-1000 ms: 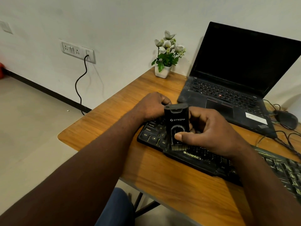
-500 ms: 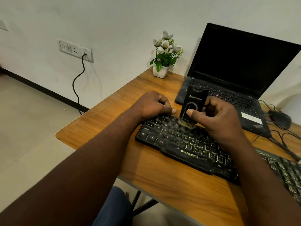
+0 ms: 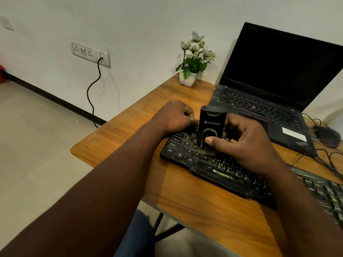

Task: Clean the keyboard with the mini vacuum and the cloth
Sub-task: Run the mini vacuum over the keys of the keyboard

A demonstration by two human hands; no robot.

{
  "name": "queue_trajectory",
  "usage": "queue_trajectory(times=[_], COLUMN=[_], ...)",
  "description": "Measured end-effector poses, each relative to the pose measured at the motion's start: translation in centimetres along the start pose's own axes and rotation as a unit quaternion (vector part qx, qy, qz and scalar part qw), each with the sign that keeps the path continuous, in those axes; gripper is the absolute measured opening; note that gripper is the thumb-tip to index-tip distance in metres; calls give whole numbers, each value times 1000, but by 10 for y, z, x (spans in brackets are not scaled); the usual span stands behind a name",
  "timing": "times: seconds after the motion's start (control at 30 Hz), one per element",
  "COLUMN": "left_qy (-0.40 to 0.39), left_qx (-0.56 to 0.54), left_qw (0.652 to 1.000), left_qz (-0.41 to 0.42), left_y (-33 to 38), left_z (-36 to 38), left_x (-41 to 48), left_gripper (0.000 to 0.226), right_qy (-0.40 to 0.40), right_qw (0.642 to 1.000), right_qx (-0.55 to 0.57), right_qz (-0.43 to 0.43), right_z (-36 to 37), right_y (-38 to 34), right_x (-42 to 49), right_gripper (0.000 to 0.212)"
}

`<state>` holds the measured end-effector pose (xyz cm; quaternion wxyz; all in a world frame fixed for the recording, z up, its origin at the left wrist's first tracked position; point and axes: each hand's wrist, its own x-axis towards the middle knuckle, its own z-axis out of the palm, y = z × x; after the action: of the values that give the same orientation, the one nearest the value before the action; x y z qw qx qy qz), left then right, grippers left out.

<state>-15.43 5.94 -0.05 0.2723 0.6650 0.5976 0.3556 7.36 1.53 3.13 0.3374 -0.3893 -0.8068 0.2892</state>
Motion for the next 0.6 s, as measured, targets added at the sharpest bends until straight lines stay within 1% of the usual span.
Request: queue_trajectory(times=[0.07, 0.13, 0.2, 0.23, 0.3, 0.4, 0.47, 0.5, 0.53, 0.6], left_qy=[1, 2, 5, 8, 17, 27, 27, 28, 30, 36], left_qx=[2, 2, 8, 10, 16, 20, 28, 29, 29, 35], left_qw=[1000, 1000, 1000, 1000, 1000, 999, 999, 999, 999, 999], left_qz=[1, -2, -5, -4, -5, -9, -3, -1, -2, -6], left_y=[-1, -2, -3, -3, -3, -3, -3, -3, -3, -5], left_z=[1, 2, 1, 1, 1, 0, 0, 0, 1, 2], left_x=[1, 2, 2, 2, 2, 3, 3, 3, 3, 5], left_gripper=[25, 30, 35, 36, 35, 26, 24, 25, 27, 32], right_qy=[40, 113, 154, 157, 129, 52, 21, 28, 52, 121], right_qw=[997, 984, 977, 979, 985, 998, 999, 998, 995, 982], right_qx=[-63, -138, -145, -133, -108, -38, -32, -52, -82, -144], right_qz=[-2, 1, 11, 18, 23, 16, 4, 1, 2, 4], right_z=[1, -1, -5, -7, -8, -2, 2, 4, 4, 4], right_y=[3, 6, 7, 8, 9, 4, 1, 1, 2, 4], right_x=[2, 4, 5, 4, 2, 1, 0, 1, 2, 5], right_gripper=[38, 41, 39, 37, 36, 44, 50, 51, 48, 43])
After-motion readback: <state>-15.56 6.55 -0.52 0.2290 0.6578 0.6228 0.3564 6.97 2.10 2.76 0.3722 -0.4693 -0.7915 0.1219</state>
